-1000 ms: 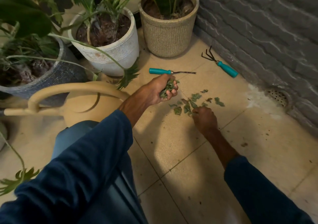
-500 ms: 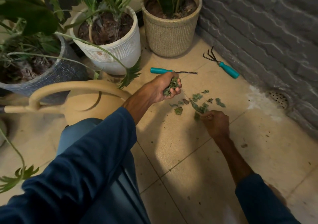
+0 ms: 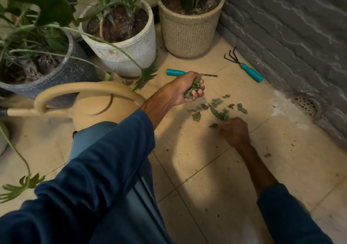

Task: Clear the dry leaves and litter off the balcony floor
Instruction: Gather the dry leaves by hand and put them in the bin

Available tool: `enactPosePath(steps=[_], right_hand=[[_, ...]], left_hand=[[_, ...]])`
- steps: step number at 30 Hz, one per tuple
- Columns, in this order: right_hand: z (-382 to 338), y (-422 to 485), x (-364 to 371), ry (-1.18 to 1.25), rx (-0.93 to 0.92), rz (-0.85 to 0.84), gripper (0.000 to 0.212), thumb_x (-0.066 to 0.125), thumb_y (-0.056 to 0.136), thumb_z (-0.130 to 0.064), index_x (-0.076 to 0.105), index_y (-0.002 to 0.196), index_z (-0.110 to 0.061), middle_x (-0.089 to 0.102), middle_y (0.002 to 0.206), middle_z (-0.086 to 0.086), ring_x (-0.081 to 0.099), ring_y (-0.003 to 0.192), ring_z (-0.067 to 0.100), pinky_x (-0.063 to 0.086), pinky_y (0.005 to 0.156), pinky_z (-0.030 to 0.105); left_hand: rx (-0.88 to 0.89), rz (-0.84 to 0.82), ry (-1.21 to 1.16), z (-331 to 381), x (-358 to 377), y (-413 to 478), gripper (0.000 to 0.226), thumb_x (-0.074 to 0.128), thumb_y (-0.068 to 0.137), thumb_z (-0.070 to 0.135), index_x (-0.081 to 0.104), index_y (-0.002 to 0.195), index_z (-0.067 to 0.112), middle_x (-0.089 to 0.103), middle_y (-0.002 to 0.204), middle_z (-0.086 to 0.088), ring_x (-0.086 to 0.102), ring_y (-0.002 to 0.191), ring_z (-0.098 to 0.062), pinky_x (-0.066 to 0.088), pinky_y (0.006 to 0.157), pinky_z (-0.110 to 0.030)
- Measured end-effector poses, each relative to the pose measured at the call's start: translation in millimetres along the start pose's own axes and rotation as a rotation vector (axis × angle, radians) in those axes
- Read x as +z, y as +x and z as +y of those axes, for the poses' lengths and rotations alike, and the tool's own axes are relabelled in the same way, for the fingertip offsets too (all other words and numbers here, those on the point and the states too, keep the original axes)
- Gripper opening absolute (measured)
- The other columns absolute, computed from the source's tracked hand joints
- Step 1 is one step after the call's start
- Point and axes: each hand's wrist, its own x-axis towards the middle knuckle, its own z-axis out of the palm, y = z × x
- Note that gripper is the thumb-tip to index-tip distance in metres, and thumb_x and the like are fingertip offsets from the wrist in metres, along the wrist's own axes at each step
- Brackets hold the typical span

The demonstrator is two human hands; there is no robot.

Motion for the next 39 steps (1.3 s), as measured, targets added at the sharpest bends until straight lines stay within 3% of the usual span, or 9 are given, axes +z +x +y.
enactPosePath(steps=[4, 8, 12, 18, 21, 23, 25, 31, 39], right_hand=[[4.3, 2.7, 32.4, -0.153, 0.133, 0.004, 0.015, 0.067, 0.086, -0.023, 0.072, 0.089, -0.01, 0.072, 0.086, 0.007, 0.07, 0.079, 0.024, 0.06, 0.07, 0.034], [11.8, -0.7, 44.6, -0.329, 0.006, -0.005, 0.025, 0.057, 0.089, -0.032, 0.072, 0.097, -0.014, 0.066, 0.1, 0.005, 0.064, 0.086, 0.019, 0.058, 0.072, 0.031], [4.9, -6.5, 42.3, -0.396, -0.135, -0.044, 0.011, 0.067, 0.089, -0.015, 0.076, 0.095, -0.012, 0.064, 0.106, 0.007, 0.059, 0.096, 0.02, 0.041, 0.073, 0.02], [-17.2, -5.6, 32.4, -0.297, -0.145, -0.153, 0.024, 0.067, 0.084, 0.001, 0.066, 0.078, -0.022, 0.067, 0.084, 0.003, 0.066, 0.076, 0.022, 0.055, 0.068, 0.033], [-17.1, -1.2, 31.8, -0.241, -0.255, -0.137, 0.03, 0.065, 0.082, 0.008, 0.059, 0.098, -0.017, 0.067, 0.1, 0.013, 0.065, 0.091, 0.031, 0.055, 0.076, 0.037], [-14.3, 6.1, 34.4, -0.262, -0.278, -0.169, 0.051, 0.066, 0.082, 0.009, 0.06, 0.127, -0.014, 0.063, 0.12, 0.018, 0.062, 0.109, 0.034, 0.055, 0.091, 0.044], [-14.9, 13.0, 37.6, -0.336, -0.314, -0.235, 0.062, 0.065, 0.081, 0.011, 0.062, 0.136, -0.016, 0.061, 0.122, 0.021, 0.061, 0.11, 0.035, 0.053, 0.096, 0.042], [-19.7, 20.4, 32.2, -0.376, -0.377, -0.306, 0.018, 0.075, 0.08, 0.004, 0.081, 0.092, -0.008, 0.075, 0.096, 0.013, 0.069, 0.083, 0.023, 0.054, 0.08, 0.03], [-46.2, 21.2, 18.3, -0.293, -0.213, -0.209, 0.012, 0.078, 0.082, -0.017, 0.082, 0.093, -0.022, 0.079, 0.092, -0.004, 0.072, 0.083, 0.016, 0.049, 0.075, 0.023]], left_hand=[[0.0, 0.002, 0.005, 0.7, 0.7, -0.8, 0.032, 0.042, 0.105, 0.024, 0.051, 0.074, 0.021, 0.052, 0.063, 0.004, 0.047, 0.048, -0.007, 0.03, 0.034, -0.012], [0.005, 0.001, 0.009, 0.9, -0.4, -0.8, 0.032, 0.043, 0.105, 0.023, 0.051, 0.074, 0.02, 0.052, 0.063, 0.003, 0.048, 0.049, -0.008, 0.031, 0.035, -0.012], [0.01, 0.012, 0.012, 1.8, -1.3, -2.5, 0.032, 0.043, 0.105, 0.023, 0.051, 0.074, 0.021, 0.052, 0.064, 0.003, 0.048, 0.05, -0.008, 0.031, 0.035, -0.012], [0.006, 0.013, 0.009, 2.8, 0.6, -4.4, 0.033, 0.041, 0.104, 0.022, 0.05, 0.073, 0.02, 0.051, 0.062, 0.003, 0.048, 0.048, -0.008, 0.03, 0.035, -0.011], [0.009, 0.012, 0.013, 3.1, 0.7, -5.1, 0.033, 0.042, 0.105, 0.023, 0.051, 0.073, 0.02, 0.051, 0.063, 0.003, 0.048, 0.048, -0.008, 0.03, 0.036, -0.012], [0.014, 0.015, 0.019, 2.8, -0.1, -4.9, 0.033, 0.042, 0.105, 0.023, 0.051, 0.074, 0.02, 0.051, 0.063, 0.003, 0.048, 0.049, -0.008, 0.031, 0.036, -0.012], [0.015, 0.015, 0.021, 2.5, -0.7, -4.6, 0.032, 0.042, 0.105, 0.023, 0.052, 0.074, 0.021, 0.052, 0.063, 0.003, 0.049, 0.049, -0.008, 0.031, 0.035, -0.012], [0.016, 0.022, 0.035, 4.0, -2.6, -5.0, 0.031, 0.044, 0.104, 0.022, 0.052, 0.074, 0.021, 0.053, 0.063, 0.003, 0.049, 0.049, -0.008, 0.032, 0.035, -0.013], [0.022, 0.023, 0.002, 10.2, -9.9, -7.1, 0.03, 0.043, 0.103, 0.021, 0.051, 0.074, 0.02, 0.052, 0.063, 0.003, 0.048, 0.049, -0.008, 0.03, 0.035, -0.012]])
